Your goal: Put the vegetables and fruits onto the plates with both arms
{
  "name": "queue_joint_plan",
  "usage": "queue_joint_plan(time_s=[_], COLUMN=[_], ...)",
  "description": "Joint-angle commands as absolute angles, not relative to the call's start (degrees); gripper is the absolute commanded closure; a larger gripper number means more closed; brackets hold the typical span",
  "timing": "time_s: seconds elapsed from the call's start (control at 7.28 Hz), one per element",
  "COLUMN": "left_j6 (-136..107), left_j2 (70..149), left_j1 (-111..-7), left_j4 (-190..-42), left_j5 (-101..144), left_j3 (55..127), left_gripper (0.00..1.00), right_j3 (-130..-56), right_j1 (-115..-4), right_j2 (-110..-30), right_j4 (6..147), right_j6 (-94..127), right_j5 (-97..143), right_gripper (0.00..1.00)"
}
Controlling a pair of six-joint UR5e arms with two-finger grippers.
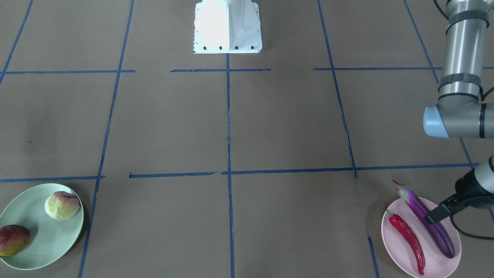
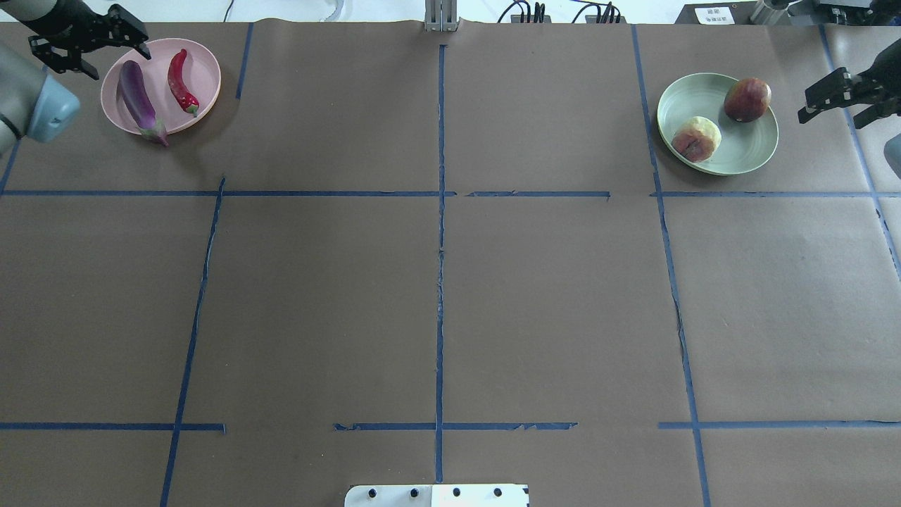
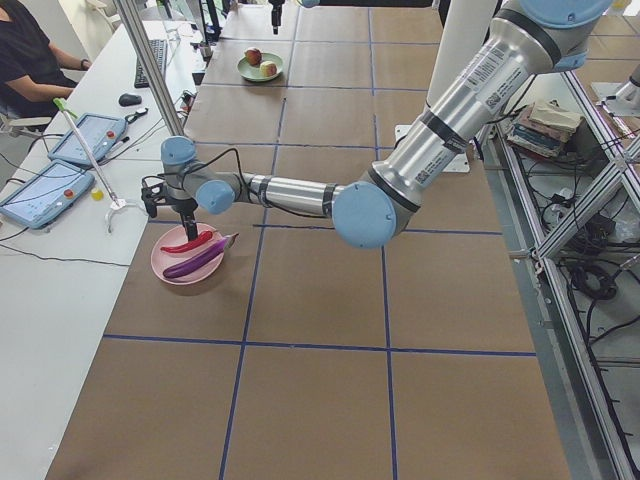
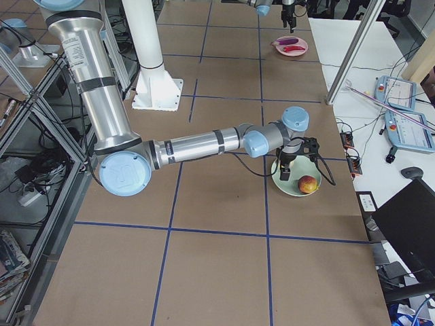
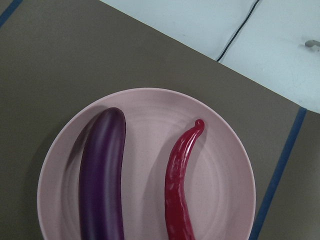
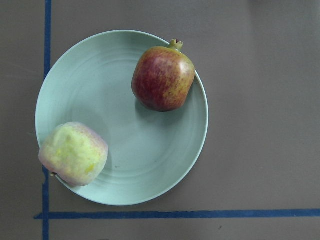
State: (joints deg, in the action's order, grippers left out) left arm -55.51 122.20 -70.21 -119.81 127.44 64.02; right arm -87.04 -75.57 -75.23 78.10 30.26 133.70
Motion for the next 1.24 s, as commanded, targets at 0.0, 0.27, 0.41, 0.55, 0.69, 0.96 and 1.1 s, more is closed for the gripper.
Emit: queue_joint_plan(time_s=[0.0, 0.27, 0.41, 0.55, 0.69, 0.96, 1.1], left_j6=[-30.8, -14.9, -3.7, 6.0, 11.9, 13.7, 12.9], left_j2=[112.0, 109.1, 107.4, 106.2, 104.5, 90.9, 88.4], left_j1=[-75.7, -84.0, -87.6, -89.7, -91.1, -91.1, -91.1], left_j4=[-119.1, -110.9, -102.4, -92.0, -80.4, -76.1, -75.9], left_j5=[129.8, 134.7, 135.5, 135.7, 135.6, 135.9, 135.7], left_j3=[72.7, 77.5, 79.9, 83.5, 88.2, 99.0, 102.8], left_gripper=[0.00, 0.00, 0.00, 0.00, 0.00, 0.00, 0.00], right_j3=[-88.4, -88.9, -89.1, -90.2, -91.8, -96.1, -96.3], right_j1=[-80.6, -86.5, -88.9, -90.6, -90.6, -90.5, -90.5], right_j2=[-79.8, -81.1, -81.3, -83.6, -86.2, -90.2, -90.6], right_j4=[78.9, 85.7, 91.0, 93.1, 92.9, 93.2, 93.2], right_j6=[22.9, 13.2, 8.8, 3.7, 2.0, 2.8, 2.8], right_j5=[133.8, 134.5, 135.0, 135.0, 135.0, 134.9, 134.9], right_gripper=[0.00, 0.00, 0.00, 0.00, 0.00, 0.00, 0.00])
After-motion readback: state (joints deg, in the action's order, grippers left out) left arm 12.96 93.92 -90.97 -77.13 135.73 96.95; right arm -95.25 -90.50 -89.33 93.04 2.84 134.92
